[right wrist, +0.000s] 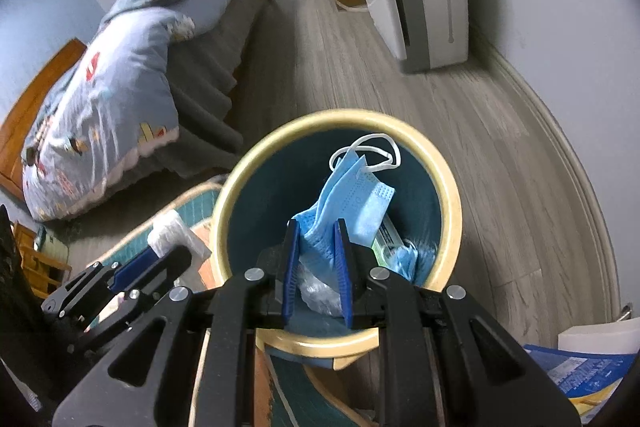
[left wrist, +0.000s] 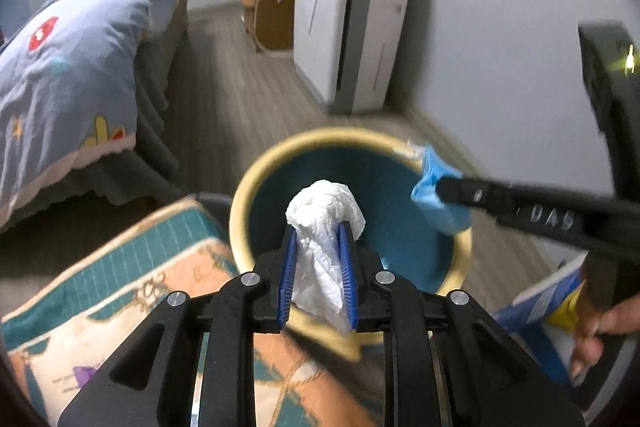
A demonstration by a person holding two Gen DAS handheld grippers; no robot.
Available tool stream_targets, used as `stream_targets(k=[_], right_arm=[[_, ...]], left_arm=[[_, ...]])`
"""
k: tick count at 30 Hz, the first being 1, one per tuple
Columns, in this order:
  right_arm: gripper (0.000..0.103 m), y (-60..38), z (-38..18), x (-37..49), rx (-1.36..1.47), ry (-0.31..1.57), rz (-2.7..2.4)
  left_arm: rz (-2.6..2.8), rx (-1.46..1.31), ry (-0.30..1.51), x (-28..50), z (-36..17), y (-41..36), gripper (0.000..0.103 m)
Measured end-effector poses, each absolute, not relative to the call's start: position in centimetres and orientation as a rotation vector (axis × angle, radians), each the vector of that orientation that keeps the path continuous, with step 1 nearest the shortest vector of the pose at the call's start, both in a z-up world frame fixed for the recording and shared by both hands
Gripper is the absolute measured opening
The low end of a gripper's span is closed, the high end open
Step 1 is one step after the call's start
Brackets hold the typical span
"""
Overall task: Collect trash
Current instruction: 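Carry the tissue and mask over the bin and lower them in, then open both tools to drop the tissue and mask into the bin, then move both tools back over the cushion toward the blue pill blister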
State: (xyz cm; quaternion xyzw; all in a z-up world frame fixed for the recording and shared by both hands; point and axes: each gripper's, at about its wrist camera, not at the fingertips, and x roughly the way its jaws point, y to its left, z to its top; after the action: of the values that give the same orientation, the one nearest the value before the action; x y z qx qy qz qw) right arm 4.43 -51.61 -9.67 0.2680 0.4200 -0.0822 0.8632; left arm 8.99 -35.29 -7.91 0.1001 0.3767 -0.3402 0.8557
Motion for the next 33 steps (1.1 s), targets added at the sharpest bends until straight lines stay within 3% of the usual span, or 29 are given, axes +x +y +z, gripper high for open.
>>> stream_targets(k=[4, 6, 11, 15, 21, 33], right_arm=[[0.022, -52.0, -8.8, 4.0, 0.583, 0.816, -0.183], [0.041, -52.0, -8.6, 4.0, 0.592, 0.802, -0.192], [0.064, -52.1, -8.7, 4.2, 0.615, 0.808, -0.213], [0.079, -51.7, -8.3, 4.2, 0.624, 0.801, -0.214], [0.095, -50.4, -7.2, 4.4, 0.606, 0.792, -0.185], [0.097, -46.9, -4.8, 4.7, 0.526, 0.782, -0.154]], left_arm=[[-0.713, 0.164, 0.757, 9.1, -7.0, -35.3, 0.040], [-0.707, 0.162, 0.764, 9.2, -7.1, -35.3, 0.062], [-0.698, 0.177, 0.792, 9.4, -7.4, -34.7, 0.075], [-0.695, 0.181, 0.799, 9.3, -7.1, -34.0, 0.082], [-0.681, 0.191, 0.790, 8.6, -6.3, -31.9, 0.086], [-0.605, 0.203, 0.765, 7.6, -4.8, -26.6, 0.091]])
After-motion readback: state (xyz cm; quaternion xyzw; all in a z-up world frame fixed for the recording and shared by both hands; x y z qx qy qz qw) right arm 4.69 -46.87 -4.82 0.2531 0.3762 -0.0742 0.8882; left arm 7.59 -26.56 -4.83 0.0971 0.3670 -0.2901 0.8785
